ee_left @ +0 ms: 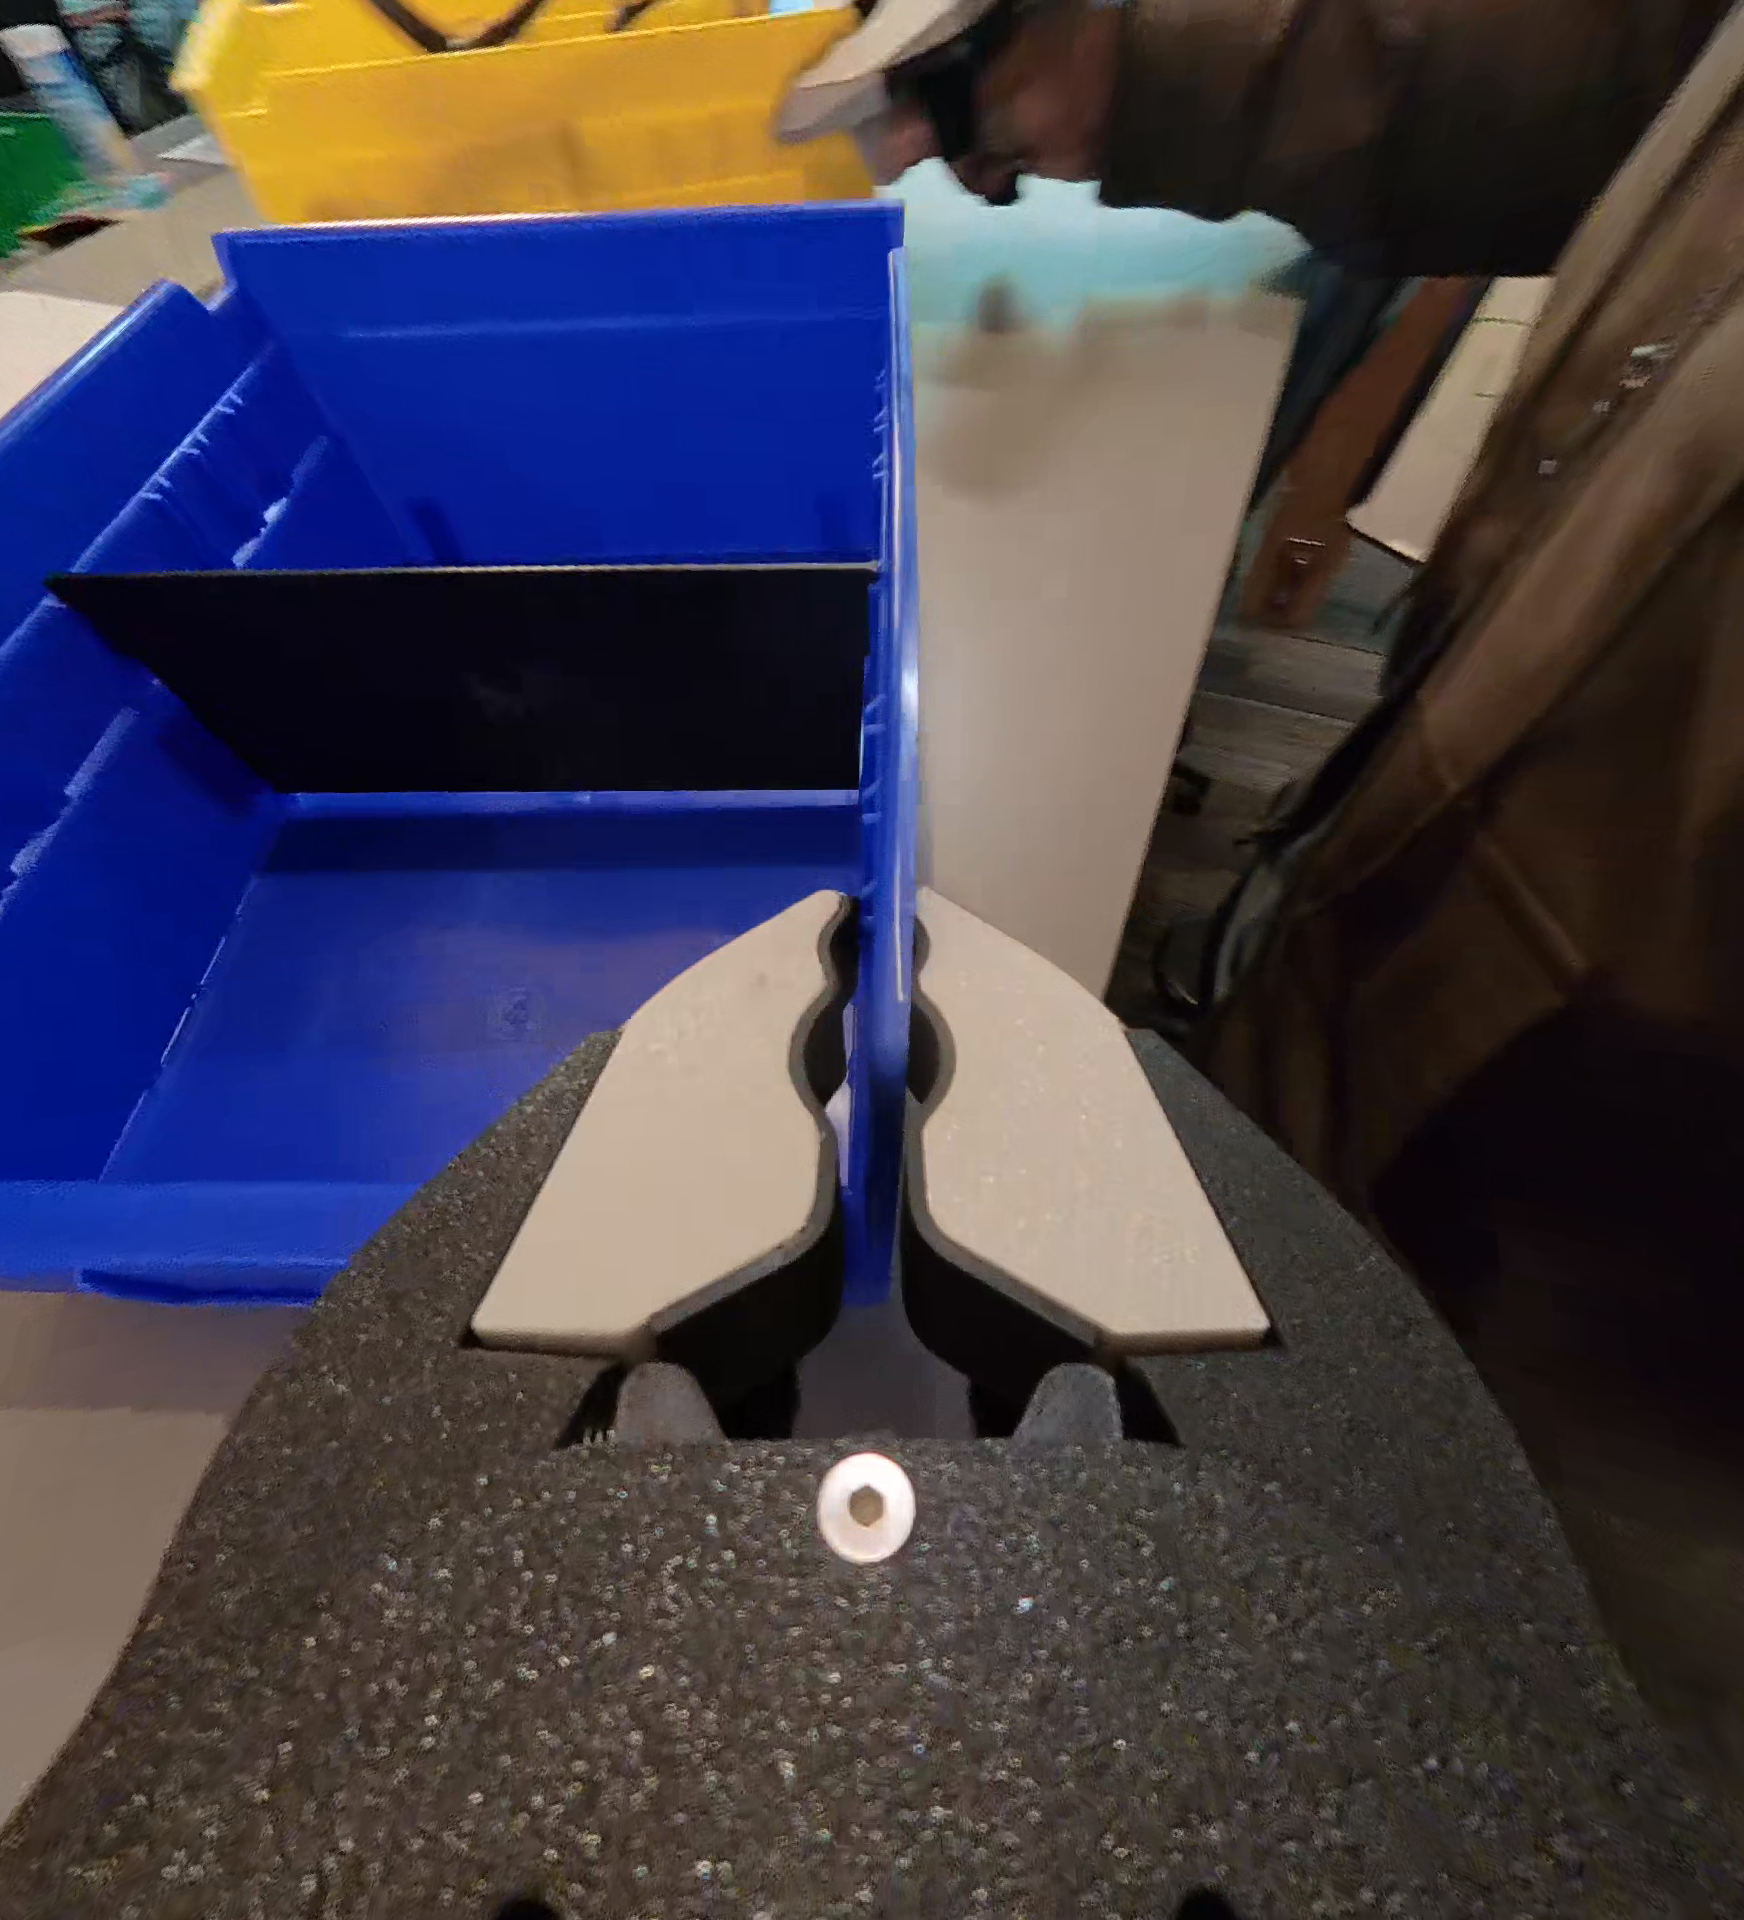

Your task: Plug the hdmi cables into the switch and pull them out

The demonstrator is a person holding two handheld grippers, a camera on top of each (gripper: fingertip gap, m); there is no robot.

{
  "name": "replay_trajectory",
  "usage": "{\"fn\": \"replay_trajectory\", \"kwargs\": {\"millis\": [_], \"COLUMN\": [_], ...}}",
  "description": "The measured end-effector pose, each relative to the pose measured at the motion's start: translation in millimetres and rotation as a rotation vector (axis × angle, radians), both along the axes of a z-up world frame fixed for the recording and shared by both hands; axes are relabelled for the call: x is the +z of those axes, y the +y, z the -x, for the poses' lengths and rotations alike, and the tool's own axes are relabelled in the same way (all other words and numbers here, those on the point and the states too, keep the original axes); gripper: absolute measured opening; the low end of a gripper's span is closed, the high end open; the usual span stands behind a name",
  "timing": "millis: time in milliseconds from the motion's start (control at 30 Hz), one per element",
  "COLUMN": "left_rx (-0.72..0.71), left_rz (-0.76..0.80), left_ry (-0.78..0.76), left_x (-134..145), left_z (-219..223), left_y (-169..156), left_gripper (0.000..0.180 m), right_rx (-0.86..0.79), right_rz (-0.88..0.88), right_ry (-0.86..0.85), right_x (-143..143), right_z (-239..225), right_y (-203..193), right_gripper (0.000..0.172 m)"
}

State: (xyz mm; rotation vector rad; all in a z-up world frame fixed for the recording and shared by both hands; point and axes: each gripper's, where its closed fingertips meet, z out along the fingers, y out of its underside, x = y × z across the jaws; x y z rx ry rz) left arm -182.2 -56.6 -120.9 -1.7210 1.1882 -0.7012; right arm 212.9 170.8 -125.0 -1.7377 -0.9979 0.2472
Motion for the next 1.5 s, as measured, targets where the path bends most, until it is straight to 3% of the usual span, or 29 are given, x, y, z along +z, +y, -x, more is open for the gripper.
{"fn": "replay_trajectory", "kwargs": {"millis": [167, 367, 467, 600, 767, 933, 1033, 1133, 1267, 1367, 1433, 1500], "left_rx": [-0.172, -0.245, -0.249, -0.267, -0.258, -0.219, -0.203, -0.174, -0.011, 0.281, 0.480, 0.616], "left_rz": [0.026, -0.036, -0.092, -0.049, -0.034, 0.048, 0.049, 0.042, 0.042, 0.087, 0.181, 0.288], "left_ry": [-0.005, -0.048, -0.147, -0.172, -0.205, -0.269, -0.319, -0.434, -0.708, -0.904, -0.915, -0.834], "left_x": [0, 2, 6, 6, 10, 15, 21, 35, 61, 69, 63, 61], "left_z": [-34, -63, -67, -66, -63, -58, -54, -43, -5, 43, 66, 72], "left_y": [-17, -10, -2, -2, 1, 11, 14, 19, 46, 91, 133, 177], "left_gripper": [0.006, 0.005, 0.006, 0.005, 0.009, 0.012, 0.019, 0.034, 0.049, 0.048, 0.053, 0.071], "right_rx": [0.250, 0.532, 0.598, 0.636, 0.590, 0.470, 0.347, 0.279, 0.184, 0.120, 0.106, 0.064], "right_rz": [0.025, 0.051, 0.083, 0.122, 0.084, -0.025, -0.097, -0.069, 0.175, 0.370, 0.409, 0.466], "right_ry": [0.002, -0.003, 0.018, 0.050, 0.058, 0.099, 0.089, 0.130, 0.170, 0.168, 0.143, 0.139], "right_x": [-1, -1, -1, -1, 2, 38, 61, 85, 85, 70, 66, 60], "right_z": [56, 127, 154, 174, 174, 144, 111, 79, 60, 65, 73, 83], "right_y": [10, 15, 20, 25, 30, 48, 57, 40, -13, -62, -85, -95], "right_gripper": [0.004, 0.004, 0.003, 0.004, 0.011, 0.026, 0.016, 0.020, 0.032, 0.059, 0.065, 0.076]}}
